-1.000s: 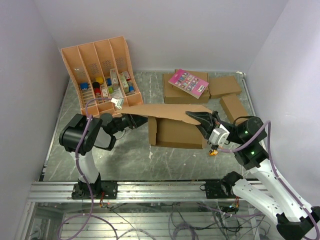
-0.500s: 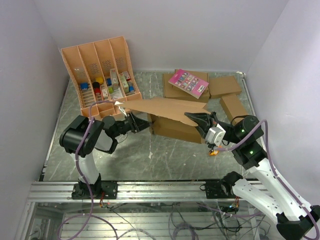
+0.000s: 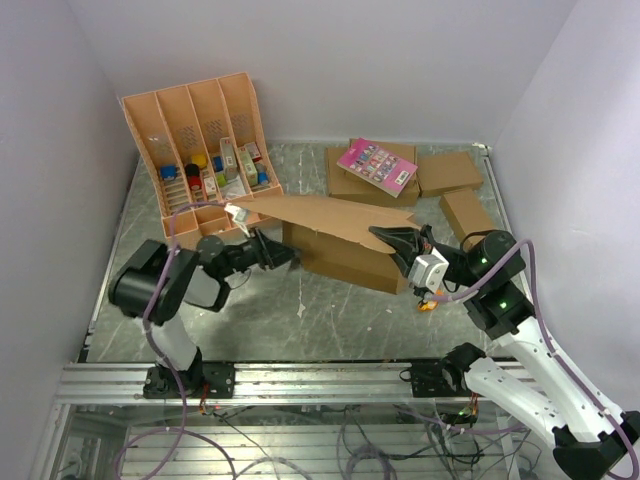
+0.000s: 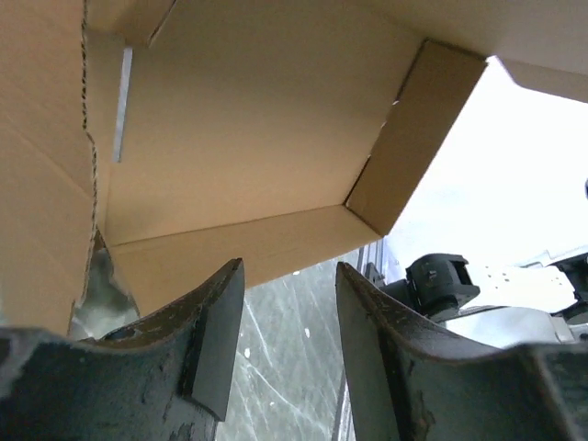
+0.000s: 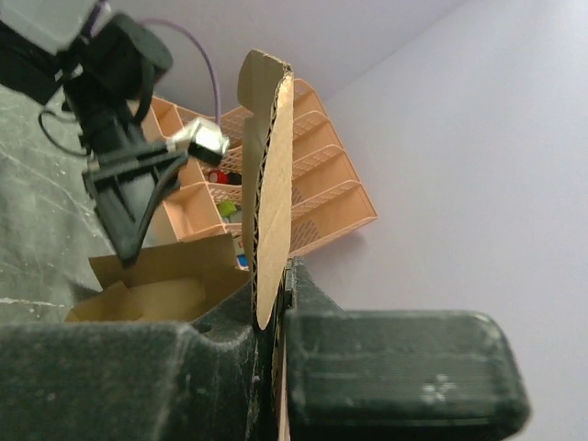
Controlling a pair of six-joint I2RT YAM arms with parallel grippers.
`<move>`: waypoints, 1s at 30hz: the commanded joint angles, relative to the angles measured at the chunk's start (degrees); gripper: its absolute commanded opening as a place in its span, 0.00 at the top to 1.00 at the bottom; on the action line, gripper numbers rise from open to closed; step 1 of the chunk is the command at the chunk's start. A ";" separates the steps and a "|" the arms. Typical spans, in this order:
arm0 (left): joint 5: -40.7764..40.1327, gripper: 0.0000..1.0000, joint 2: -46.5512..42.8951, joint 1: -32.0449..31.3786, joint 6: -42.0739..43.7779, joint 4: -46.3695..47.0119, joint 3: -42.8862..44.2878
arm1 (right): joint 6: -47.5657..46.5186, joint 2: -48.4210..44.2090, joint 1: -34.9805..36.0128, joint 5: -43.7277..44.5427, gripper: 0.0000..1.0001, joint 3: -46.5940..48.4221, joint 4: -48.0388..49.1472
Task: Fold the paper box
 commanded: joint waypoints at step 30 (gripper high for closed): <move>-1.36 0.40 7.92 13.56 7.83 3.31 6.63 | 7.02 -0.96 -0.54 -1.83 1.00 4.79 2.41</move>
